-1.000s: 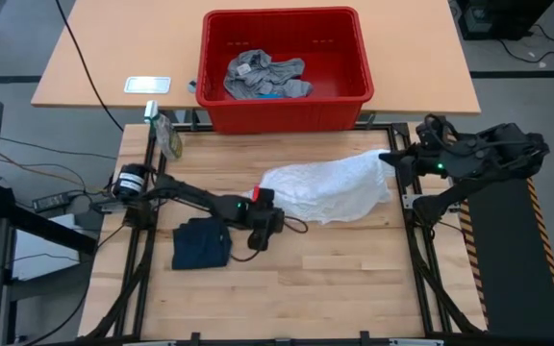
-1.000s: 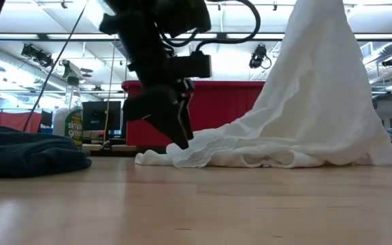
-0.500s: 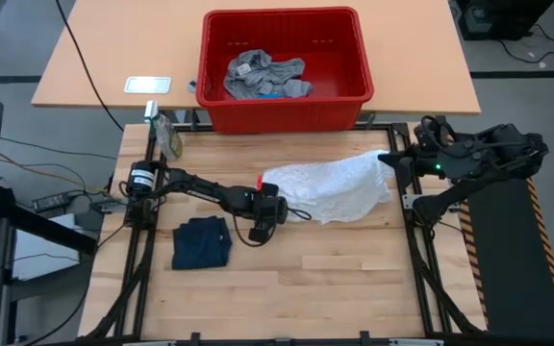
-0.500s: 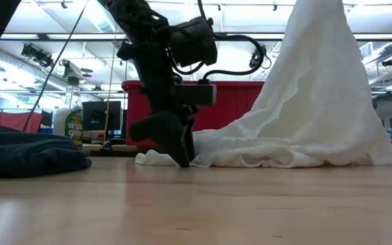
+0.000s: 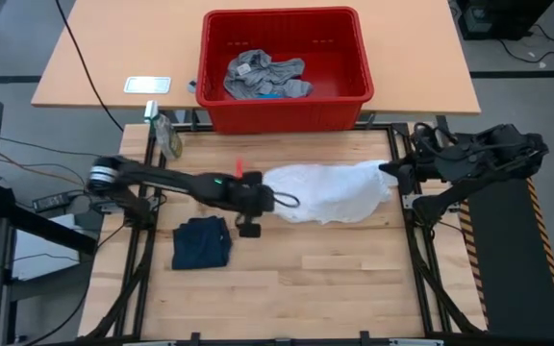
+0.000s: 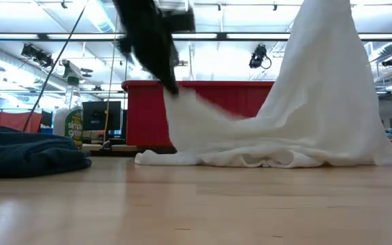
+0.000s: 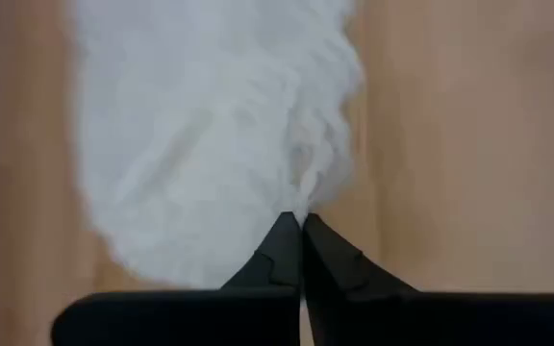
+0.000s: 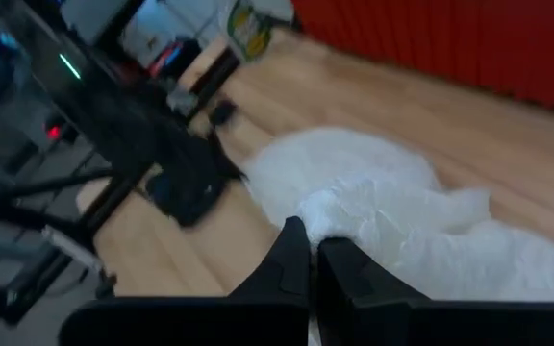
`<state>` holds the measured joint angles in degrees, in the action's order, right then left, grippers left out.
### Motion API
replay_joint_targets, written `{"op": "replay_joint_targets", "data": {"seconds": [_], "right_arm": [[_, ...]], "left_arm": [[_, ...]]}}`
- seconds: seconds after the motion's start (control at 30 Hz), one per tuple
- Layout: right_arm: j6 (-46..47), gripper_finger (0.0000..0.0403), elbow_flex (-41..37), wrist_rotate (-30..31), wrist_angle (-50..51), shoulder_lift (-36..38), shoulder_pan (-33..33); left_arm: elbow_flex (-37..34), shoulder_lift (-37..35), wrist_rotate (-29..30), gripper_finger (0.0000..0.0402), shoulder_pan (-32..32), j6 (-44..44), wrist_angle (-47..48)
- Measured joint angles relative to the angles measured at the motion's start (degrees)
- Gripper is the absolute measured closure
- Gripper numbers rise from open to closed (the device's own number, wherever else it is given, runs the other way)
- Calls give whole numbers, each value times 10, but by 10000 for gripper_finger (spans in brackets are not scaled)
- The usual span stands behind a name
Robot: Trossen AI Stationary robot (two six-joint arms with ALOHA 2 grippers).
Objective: Fold laundry
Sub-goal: Fold the white dress
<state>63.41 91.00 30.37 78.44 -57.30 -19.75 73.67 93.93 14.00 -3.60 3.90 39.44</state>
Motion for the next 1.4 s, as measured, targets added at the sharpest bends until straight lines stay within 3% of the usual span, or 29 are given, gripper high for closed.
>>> {"op": "replay_joint_targets", "data": {"seconds": [0.1,0.17,0.33,0.43,0.63,0.87,1.0,1.07,1.17,1.4], "right_arm": [[-33,399,0,8,-4,-3,-2],[-98,399,0,58,-40,-4,-10],[-261,399,0,154,-204,15,-20],[-358,399,0,156,-323,36,-20],[-442,399,0,27,-493,73,-20],[-458,399,0,-144,-630,99,-20],[-482,399,0,-180,-698,101,-20],[-489,399,0,-152,-697,105,-20],[-499,399,0,-57,-660,107,-19],[-502,399,0,226,-489,94,-2]], "left_arm": [[23,-80,0,400,-8,-25,24],[45,-128,11,400,-14,-48,44],[102,-233,42,401,-30,-84,69],[138,-285,42,401,-36,-104,55],[213,-349,17,401,-74,-135,-28],[266,-347,-15,401,-137,-123,-190],[270,-339,-15,401,-162,-121,-240],[270,-338,-5,401,-167,-110,-243],[270,-338,48,401,-170,-86,-227],[270,-360,290,401,-148,-86,-16]]}}
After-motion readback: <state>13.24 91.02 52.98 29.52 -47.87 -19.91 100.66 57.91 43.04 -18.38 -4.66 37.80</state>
